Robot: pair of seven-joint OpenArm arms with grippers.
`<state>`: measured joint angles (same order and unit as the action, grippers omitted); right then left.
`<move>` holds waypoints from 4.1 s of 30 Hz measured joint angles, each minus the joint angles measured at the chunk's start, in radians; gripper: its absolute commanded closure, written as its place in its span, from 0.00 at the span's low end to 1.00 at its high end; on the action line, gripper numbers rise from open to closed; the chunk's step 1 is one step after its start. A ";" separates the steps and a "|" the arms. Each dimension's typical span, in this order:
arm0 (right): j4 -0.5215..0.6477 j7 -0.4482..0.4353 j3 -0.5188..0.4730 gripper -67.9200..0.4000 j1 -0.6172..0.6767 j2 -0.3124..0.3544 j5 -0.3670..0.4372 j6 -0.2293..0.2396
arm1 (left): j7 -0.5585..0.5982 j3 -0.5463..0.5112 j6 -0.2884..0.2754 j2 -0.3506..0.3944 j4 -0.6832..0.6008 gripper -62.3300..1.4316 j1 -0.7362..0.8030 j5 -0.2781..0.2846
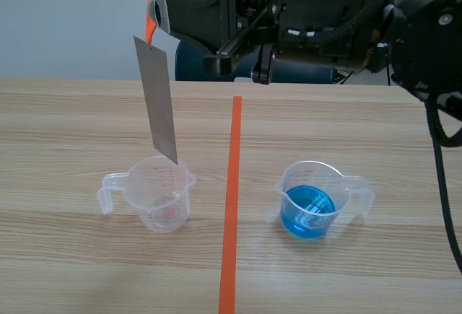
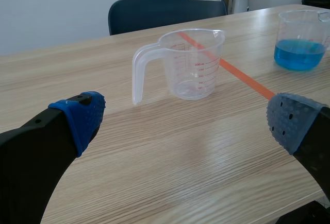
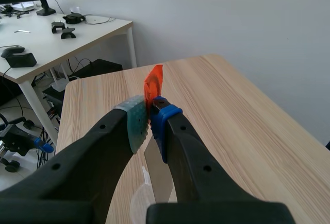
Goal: Do the redox reaction experiment. move the plate over the blue solution
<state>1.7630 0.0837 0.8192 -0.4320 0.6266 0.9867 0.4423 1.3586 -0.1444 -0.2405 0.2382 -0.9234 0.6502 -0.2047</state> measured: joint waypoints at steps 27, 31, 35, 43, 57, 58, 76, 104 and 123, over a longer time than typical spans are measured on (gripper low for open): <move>0.000 -0.028 0.000 0.99 0.000 0.012 -0.029 0.037 | 0.000 0.000 0.013 0.000 0.000 0.00 0.000 0.000; 0.000 -0.032 0.000 0.99 0.000 0.032 -0.032 0.035 | 0.000 0.000 0.013 0.000 0.000 0.00 0.000 0.000; 0.000 -0.034 0.001 0.99 0.000 0.034 -0.062 0.072 | 0.000 0.000 0.013 0.000 0.000 0.00 0.000 0.000; 0.000 -0.128 0.073 0.99 -0.027 0.122 -0.082 0.075 | -0.066 0.000 0.012 0.000 0.000 0.00 -0.002 0.000; 0.000 -0.264 0.209 0.99 -0.172 0.241 -0.082 0.094 | 0.010 0.000 0.012 0.003 0.000 0.00 0.000 -0.002; 0.000 -0.275 0.223 0.99 -0.181 0.250 -0.081 0.095 | 0.043 0.000 0.012 0.006 0.000 0.00 0.003 -0.005; 0.040 -0.398 0.270 0.99 -0.204 0.423 -0.082 0.106 | 0.116 0.000 0.012 0.048 -0.001 0.00 0.069 0.000; 0.045 -0.551 0.270 0.99 -0.204 0.701 -0.107 0.186 | -0.024 0.000 -0.236 0.439 -0.259 0.76 0.066 0.098; -0.005 -0.645 0.270 0.99 -0.199 0.799 -0.128 0.235 | -0.390 0.235 -0.359 0.532 -0.368 0.84 -0.254 0.232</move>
<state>1.7584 -0.5613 1.0897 -0.6312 1.4258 0.8585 0.6773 0.9688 0.0906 -0.5991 0.7704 -1.2915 0.3958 0.0273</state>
